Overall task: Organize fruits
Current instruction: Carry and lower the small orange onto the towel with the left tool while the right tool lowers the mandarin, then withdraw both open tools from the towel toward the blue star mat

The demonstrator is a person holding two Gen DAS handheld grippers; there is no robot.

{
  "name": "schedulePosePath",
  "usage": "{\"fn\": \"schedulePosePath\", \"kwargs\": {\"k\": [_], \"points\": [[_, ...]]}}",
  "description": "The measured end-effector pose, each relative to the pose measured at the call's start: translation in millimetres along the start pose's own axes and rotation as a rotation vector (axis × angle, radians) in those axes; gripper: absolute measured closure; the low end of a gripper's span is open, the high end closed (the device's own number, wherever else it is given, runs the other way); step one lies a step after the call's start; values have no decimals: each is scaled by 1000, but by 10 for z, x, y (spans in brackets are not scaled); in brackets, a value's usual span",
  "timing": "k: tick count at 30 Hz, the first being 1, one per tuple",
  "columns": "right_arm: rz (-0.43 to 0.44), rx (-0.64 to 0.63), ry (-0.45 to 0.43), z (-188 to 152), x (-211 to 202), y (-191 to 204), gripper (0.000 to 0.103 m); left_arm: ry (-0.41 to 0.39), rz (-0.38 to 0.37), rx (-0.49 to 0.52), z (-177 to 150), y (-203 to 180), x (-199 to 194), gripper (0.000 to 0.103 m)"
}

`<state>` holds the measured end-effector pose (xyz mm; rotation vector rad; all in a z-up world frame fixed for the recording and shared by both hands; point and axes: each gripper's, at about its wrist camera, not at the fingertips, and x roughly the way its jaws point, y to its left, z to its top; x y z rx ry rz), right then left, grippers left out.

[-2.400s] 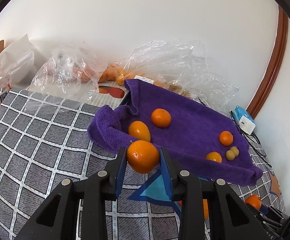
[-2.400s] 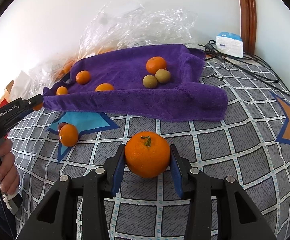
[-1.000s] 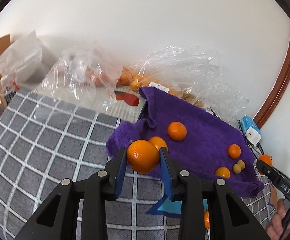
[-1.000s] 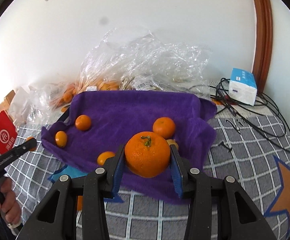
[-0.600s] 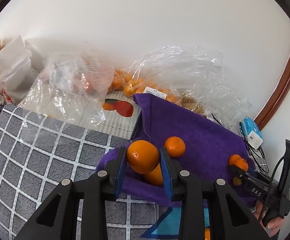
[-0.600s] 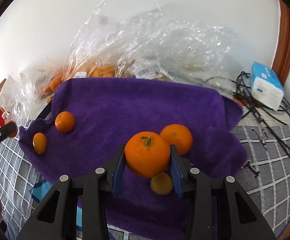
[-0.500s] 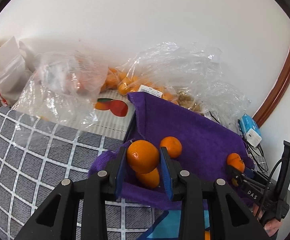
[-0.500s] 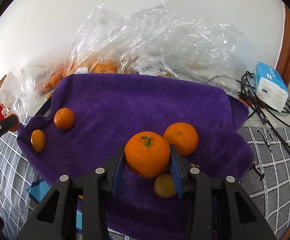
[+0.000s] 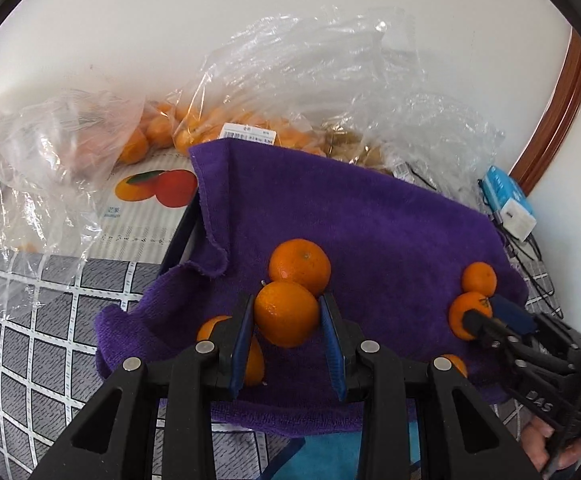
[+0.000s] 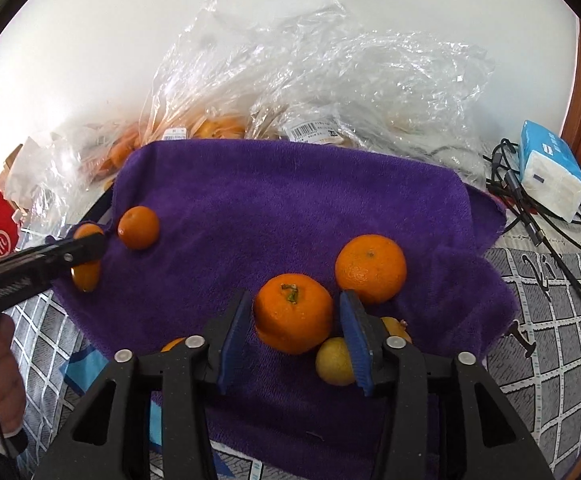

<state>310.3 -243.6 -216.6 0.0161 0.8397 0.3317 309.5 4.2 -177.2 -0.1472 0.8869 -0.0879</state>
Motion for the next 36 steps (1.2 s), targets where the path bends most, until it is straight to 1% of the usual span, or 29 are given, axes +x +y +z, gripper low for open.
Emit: {"fn": "schedulePosePath", "kwargs": {"k": [3,4,6,8,12,13,14,16,18,19,21,23,25,29,34,36], "points": [[-32,-21,-21,15,-154,-5,53,-2,29,24,-20,-36,36,72],[-39,-25,-32,23,-207,-12,49,-2,35,30,-23,-48,50,72],[-69,-25,-50,26,-328,-33,47,5,40,39,-22,-69,85,72],[-93,-6,-59,13,-415,-69,47,-4,59,52,-33,-94,99,72],[-125,35,-52,-79,-526,-118,47,-22,60,59,-51,-92,108,72],[-135,37,-52,-107,-545,-117,47,-21,54,63,-49,-95,109,69],[-148,38,-50,-137,-571,-113,47,-17,40,66,-42,-96,106,63],[-163,44,-44,-182,-622,-103,47,-10,31,57,-23,-89,74,57],[-169,55,-41,-215,-663,-85,47,-14,29,28,-6,-53,-20,56],[-170,63,-40,-232,-691,-76,47,-17,16,17,-3,-38,-73,54],[-175,80,-41,-269,-753,-50,47,-35,-10,0,-12,18,-226,47],[-188,87,-42,-304,-803,-8,47,-71,-9,-11,-50,99,-402,40],[-199,90,-44,-340,-855,39,47,-97,-6,-22,-117,196,-555,39],[-222,104,-54,-439,-963,123,47,-120,10,-42,-285,398,-765,39],[-245,113,-65,-590,-1026,230,47,-131,41,-69,-569,640,-899,39],[-270,114,-62,-648,-1026,271,47,-138,52,-80,-680,737,-934,40]]}}
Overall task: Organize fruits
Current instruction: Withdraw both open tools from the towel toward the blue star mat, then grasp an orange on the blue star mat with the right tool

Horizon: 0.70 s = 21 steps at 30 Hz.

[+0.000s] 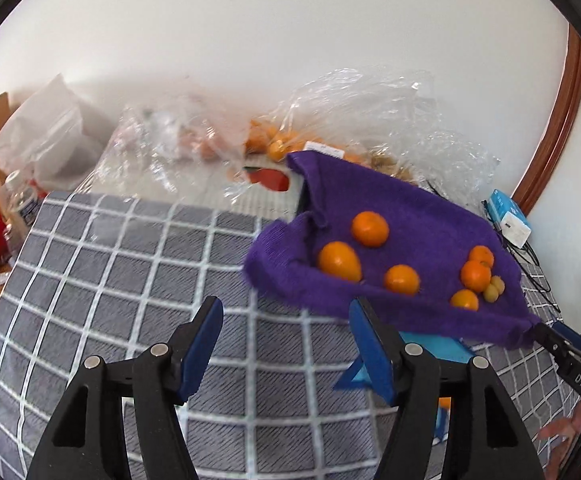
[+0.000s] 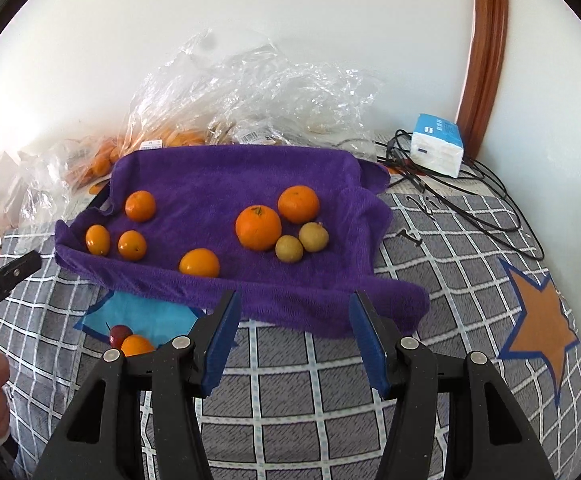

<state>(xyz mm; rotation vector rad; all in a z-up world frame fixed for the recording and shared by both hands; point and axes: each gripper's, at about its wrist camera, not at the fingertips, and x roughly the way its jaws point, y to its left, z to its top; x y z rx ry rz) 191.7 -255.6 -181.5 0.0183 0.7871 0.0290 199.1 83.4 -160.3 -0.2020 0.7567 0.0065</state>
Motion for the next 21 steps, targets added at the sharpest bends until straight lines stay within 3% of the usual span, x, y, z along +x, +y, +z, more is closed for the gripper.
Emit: {"fn": "schedulePosePath", "kwargs": {"k": [2,7,11,14,21], "points": [[-16,-5,10,-55,-8,47,47,-8,8,-5,-91,91,-33,40],[76,-26,7,-164,-97,197,47,6,24,-7,-255,249,10,40],[131,-60,42,-234,-36,397,56,6,44,-29,-328,331,31,40],[200,-84,53,-299,11,558,56,-38,42,-46,-335,372,-47,40],[248,-145,78,-425,190,863,56,-126,69,-59,-329,382,-167,40]]}}
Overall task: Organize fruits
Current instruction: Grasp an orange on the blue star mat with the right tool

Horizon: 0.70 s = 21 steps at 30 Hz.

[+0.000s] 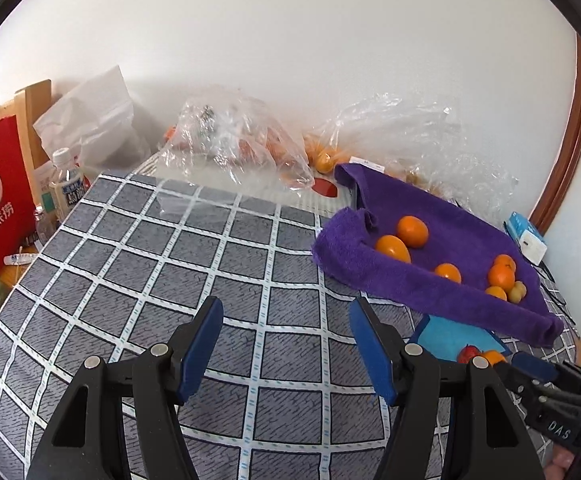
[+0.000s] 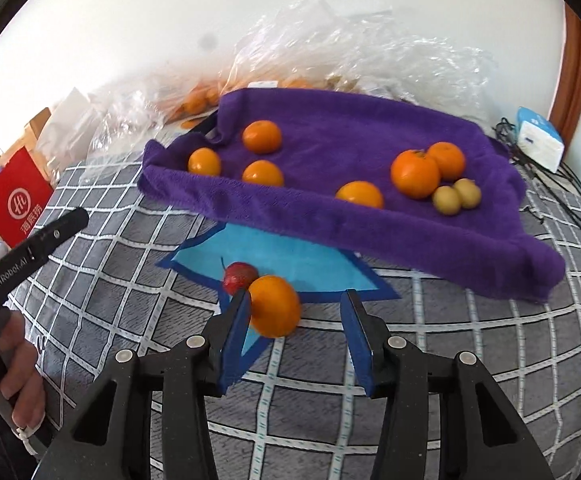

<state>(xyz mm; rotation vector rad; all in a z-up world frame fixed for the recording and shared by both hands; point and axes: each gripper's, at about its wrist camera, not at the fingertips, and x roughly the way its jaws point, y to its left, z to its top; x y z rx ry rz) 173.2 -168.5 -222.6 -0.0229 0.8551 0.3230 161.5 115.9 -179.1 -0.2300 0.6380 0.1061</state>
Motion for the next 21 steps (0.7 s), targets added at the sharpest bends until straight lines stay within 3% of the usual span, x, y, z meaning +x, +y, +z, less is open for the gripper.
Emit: {"fn": "schedulePosePath", "kwargs": {"k": [5,8,14,21], "points": [[21,-14,18,-19,125,55,57,-16,9,0,-3,-4,-5,40],[17,-12,23,-34,165,53,71,-13,3,6,-10,-19,3,40],[-20,-47,-44,-92,-30,22,71,19,-11,29,-43,-69,28,40],[-123,14,-47,-210,-287,-406,71,28,-30,68,-69,-157,30,40]]}}
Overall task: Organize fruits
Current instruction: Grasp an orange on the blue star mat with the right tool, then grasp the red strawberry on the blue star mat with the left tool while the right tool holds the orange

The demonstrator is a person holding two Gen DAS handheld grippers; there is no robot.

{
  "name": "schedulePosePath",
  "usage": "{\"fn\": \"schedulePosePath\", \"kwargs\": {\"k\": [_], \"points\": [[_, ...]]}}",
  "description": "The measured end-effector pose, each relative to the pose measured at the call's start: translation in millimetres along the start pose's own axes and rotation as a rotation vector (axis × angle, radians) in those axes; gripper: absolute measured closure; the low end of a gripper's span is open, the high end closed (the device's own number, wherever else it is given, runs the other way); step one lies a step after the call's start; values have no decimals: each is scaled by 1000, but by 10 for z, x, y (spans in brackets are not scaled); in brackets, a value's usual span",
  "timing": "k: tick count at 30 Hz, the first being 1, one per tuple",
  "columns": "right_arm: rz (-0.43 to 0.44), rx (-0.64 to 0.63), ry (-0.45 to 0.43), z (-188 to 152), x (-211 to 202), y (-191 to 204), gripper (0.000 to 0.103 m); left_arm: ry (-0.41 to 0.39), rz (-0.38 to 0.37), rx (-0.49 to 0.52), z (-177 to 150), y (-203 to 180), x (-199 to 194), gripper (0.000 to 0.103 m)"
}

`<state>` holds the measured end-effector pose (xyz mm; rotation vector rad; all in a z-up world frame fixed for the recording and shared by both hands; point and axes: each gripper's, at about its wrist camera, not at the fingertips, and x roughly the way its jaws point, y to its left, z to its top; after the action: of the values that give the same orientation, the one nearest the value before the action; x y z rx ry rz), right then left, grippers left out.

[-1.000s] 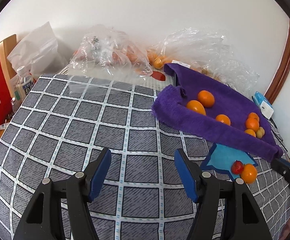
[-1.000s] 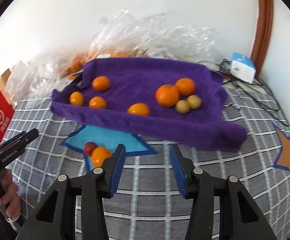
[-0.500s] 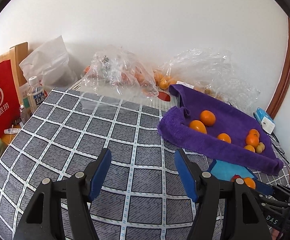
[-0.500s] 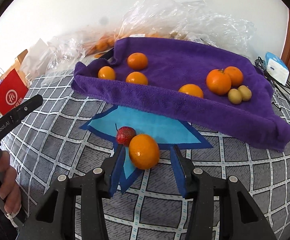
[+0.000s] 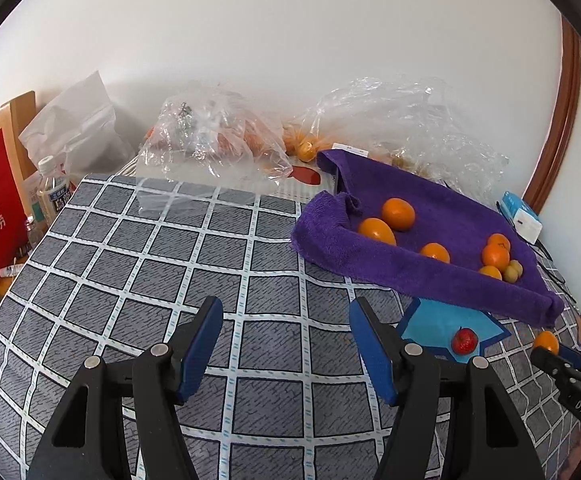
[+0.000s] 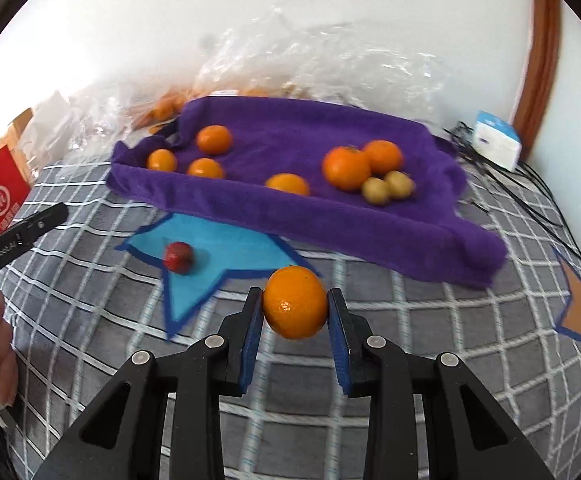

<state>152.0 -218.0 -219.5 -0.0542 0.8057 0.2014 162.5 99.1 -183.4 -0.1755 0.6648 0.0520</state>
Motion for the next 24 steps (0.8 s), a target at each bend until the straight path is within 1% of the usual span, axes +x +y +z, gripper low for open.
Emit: {"fn": "schedulePosePath", "kwargs": {"k": [3,5,7,8,10,14,17,20,22,24], "points": [[-30,39,7,-95,-41,-211,71,-4,-15,13,-2,-27,-20,40],[-49,65,12,-140,-48,-323,71,-24,-18,33,-7,-56,-57,40],[-52,103,22,-193,-60,-429,71,-40,-16,47,-3,-83,-85,40],[-48,125,24,-212,-68,-479,71,-42,-27,54,4,-94,-94,40],[-47,144,28,-226,-84,-535,71,-22,-38,62,11,-118,-98,40],[-71,148,21,-228,-177,-619,71,20,-118,13,-3,-162,-155,40],[-86,143,15,-242,-193,-678,71,48,-93,13,-42,-240,-161,40],[-72,169,21,-267,-160,-730,71,108,-111,-3,-87,-273,-99,40],[-64,179,24,-274,-130,-740,71,141,-107,6,-118,-320,-54,40],[-56,182,27,-279,-114,-738,71,156,-104,25,-138,-386,-29,40]]}}
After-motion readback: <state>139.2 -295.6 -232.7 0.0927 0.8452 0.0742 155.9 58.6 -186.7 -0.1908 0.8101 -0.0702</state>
